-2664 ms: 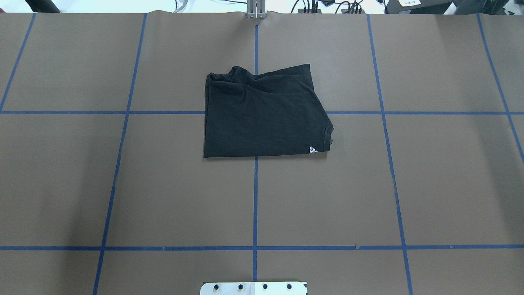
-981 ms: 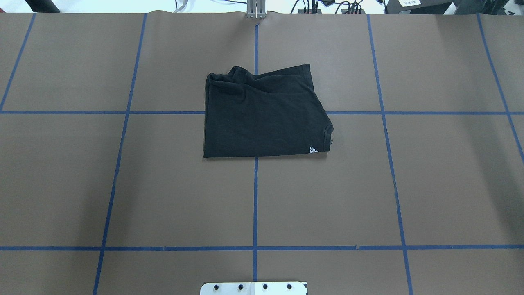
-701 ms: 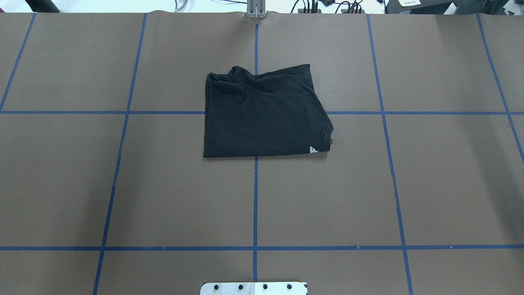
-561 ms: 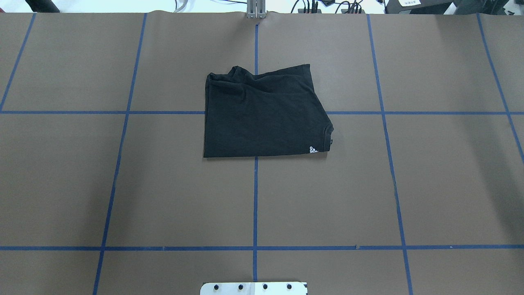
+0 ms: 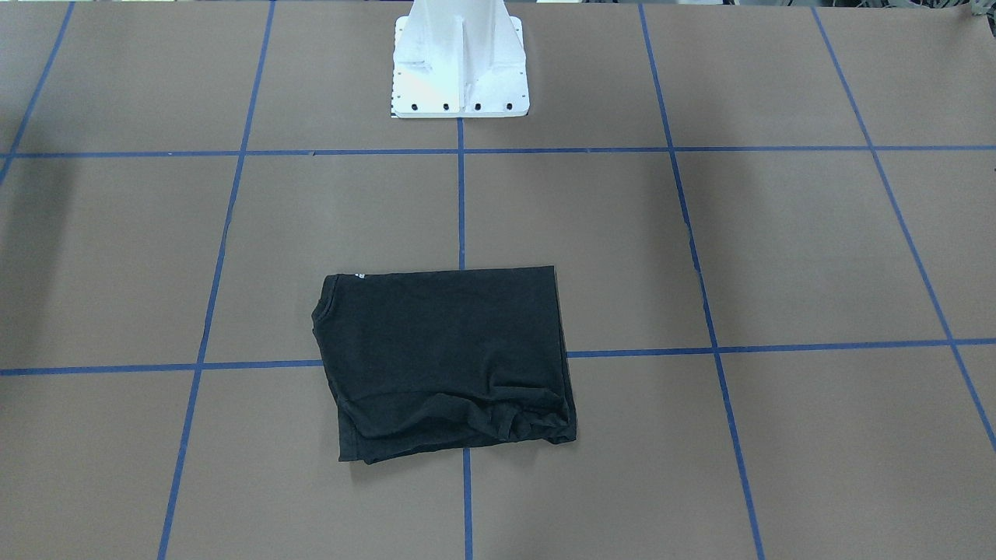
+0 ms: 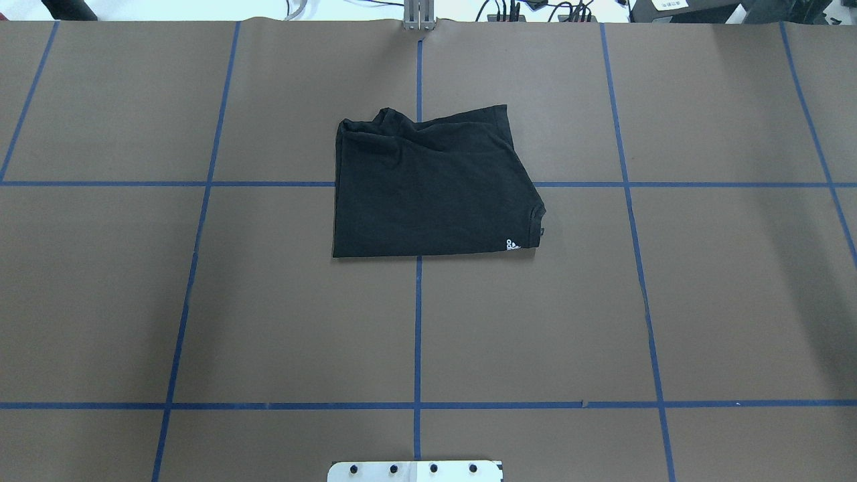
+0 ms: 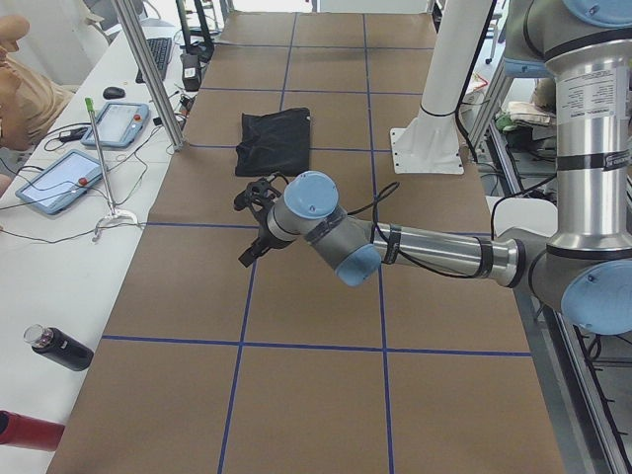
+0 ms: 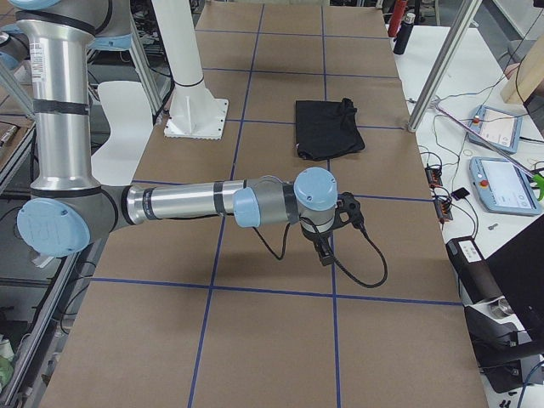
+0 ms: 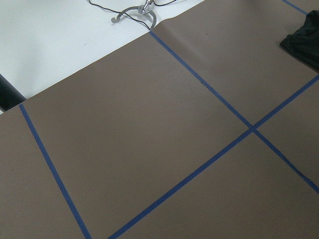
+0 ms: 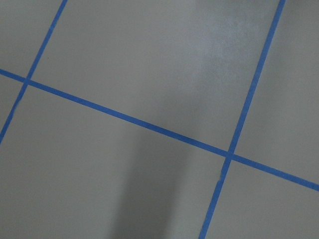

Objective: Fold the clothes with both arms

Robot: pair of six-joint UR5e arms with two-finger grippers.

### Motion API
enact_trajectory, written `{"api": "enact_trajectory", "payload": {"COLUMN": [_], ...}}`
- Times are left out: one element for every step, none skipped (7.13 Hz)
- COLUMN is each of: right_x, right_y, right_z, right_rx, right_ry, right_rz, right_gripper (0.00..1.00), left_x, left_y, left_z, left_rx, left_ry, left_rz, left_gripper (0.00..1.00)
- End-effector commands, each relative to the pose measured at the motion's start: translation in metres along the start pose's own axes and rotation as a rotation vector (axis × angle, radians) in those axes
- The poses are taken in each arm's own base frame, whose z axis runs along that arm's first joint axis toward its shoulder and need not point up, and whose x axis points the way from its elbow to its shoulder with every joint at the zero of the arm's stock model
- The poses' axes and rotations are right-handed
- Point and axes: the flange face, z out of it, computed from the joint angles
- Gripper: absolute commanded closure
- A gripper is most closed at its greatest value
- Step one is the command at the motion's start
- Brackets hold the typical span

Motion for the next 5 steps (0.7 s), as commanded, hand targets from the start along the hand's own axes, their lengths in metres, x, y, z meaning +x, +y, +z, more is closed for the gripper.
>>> {"api": "enact_trajectory", "payload": {"right_x": [0.0, -0.001, -0.002, -0.004, -0.012], "right_y": [-0.001, -0.001, -0.003, -0.006, -0.01], "right_z": [-0.001, -0.001, -0.002, -0.001, 0.0], "right_rx": [0.005, 0.006, 0.012, 0.014, 0.006], "right_ry": [0.006, 0.006, 0.015, 0.056, 0.105], "right_rz": [-0.01, -0.012, -0.023, -0.05, -0.071], "right_gripper": [0.0, 0.0, 0.0, 0.0, 0.0], "left_x": [0.001, 0.001, 0.0, 0.0, 0.0], "left_y": [0.0, 0.0, -0.001, -0.001, -0.005], "left_z": [0.0, 0.0, 0.0, 0.0, 0.0], "left_rx": [0.0, 0.0, 0.001, 0.0, 0.003], "left_ry": [0.0, 0.0, -0.001, -0.004, -0.005], "left_rz": [0.002, 0.002, 0.005, 0.002, 0.006], "left_gripper": [0.0, 0.0, 0.0, 0.0, 0.0]}}
